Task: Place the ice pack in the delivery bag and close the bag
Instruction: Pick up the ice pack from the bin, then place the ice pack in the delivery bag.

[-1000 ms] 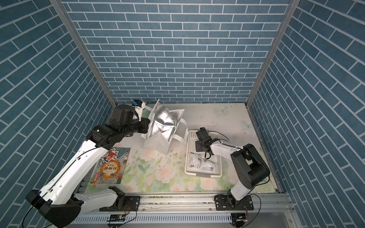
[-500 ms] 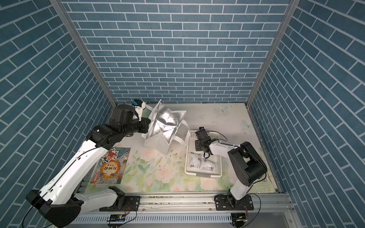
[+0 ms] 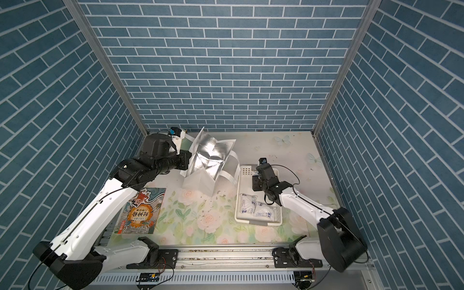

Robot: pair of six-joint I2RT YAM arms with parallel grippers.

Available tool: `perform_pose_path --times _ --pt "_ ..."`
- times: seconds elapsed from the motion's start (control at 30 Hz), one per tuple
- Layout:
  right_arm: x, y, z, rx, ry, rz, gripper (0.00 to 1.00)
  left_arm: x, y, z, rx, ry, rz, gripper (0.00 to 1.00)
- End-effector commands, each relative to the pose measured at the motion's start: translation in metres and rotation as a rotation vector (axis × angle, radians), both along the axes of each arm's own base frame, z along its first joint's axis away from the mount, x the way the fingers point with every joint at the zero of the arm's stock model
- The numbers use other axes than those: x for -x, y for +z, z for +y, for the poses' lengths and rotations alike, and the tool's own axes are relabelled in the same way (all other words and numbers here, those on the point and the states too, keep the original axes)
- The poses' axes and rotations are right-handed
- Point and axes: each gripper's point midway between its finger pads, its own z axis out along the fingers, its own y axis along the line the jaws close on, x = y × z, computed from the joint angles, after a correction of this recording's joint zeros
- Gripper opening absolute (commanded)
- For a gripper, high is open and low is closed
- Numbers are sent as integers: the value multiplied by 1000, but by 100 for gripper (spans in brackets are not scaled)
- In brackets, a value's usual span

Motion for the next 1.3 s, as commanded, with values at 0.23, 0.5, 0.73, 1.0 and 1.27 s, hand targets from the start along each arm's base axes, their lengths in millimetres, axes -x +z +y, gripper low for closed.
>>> perform_pose_path --times 0.23,0.5,0.73,1.0,1.27 --pt "35 200 45 -295 196 -377 0 2 6 -7 52 -28 -11 0" --pt "27 242 139 -217 404 -409 0 3 3 -8 55 -34 -6 0" --pt "4 213 190 -101 466 -340 0 4 -4 -8 55 -30 13 0" --pt "-2 154 229 21 581 -204 0 7 1 -7 55 -39 6 0" --pt "21 116 254 73 716 -85 0 1 -10 -1 26 2 13 0"
